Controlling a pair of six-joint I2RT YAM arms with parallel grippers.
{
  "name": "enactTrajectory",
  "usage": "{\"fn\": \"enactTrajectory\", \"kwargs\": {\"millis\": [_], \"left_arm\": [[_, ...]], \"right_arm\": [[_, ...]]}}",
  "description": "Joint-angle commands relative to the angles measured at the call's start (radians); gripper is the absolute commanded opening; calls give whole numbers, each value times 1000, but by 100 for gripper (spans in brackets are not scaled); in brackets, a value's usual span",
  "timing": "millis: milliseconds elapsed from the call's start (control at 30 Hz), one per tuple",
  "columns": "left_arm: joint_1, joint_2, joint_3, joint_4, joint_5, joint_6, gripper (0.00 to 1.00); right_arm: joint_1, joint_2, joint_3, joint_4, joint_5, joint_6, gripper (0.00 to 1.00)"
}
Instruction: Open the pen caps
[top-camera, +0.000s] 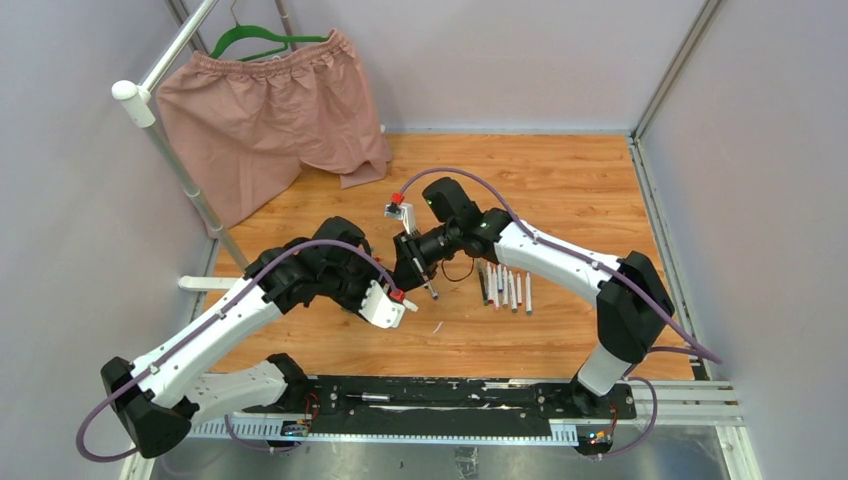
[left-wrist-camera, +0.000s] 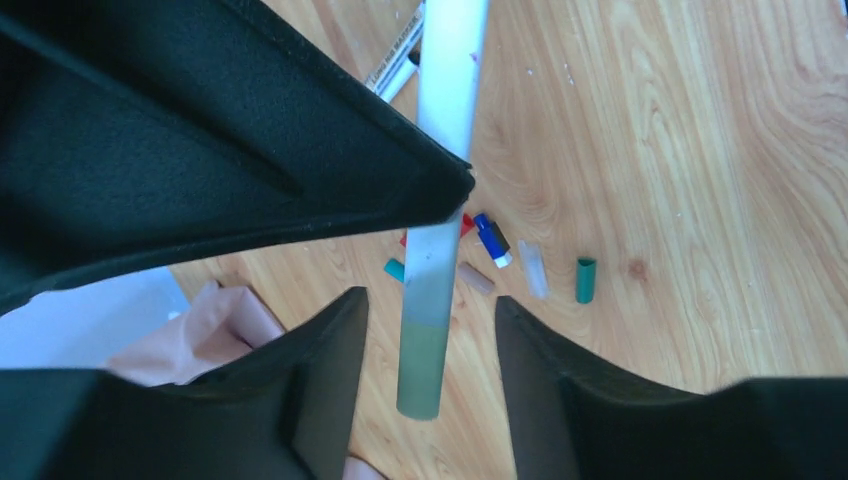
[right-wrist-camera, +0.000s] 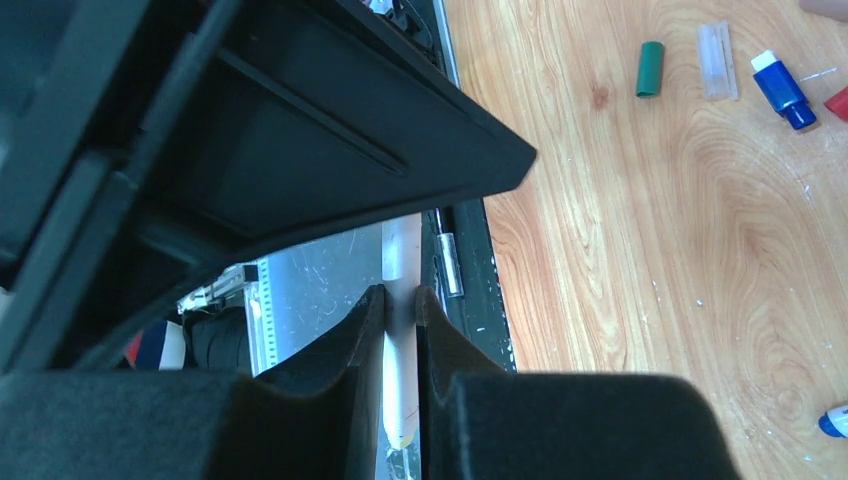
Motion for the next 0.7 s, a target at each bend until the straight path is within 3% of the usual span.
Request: {"fn": "enactTrajectory", "kwargs": {"millis": [0, 233, 367, 400, 533, 667], "left_arm": [[-15, 45, 33, 29, -71, -34, 50], [-16, 56, 9, 54, -150, -26, 30], [-16, 34, 0, 87, -146, -34, 5], [-17, 31, 4, 92, -143, -37, 0], [-18, 38, 30, 99, -137, -58, 0], [-18, 53, 49, 97, -136, -79, 0]], "right_arm": [[-9, 23, 30, 17, -28, 30, 0], [-17, 11, -2, 29, -26, 31, 0], [-23, 8, -6, 34, -23, 41, 0], [-23, 10, -6, 40, -15, 51, 8], [-22, 15, -45, 147, -9, 152, 33], [-19, 28, -89, 312, -31, 247, 38]]}}
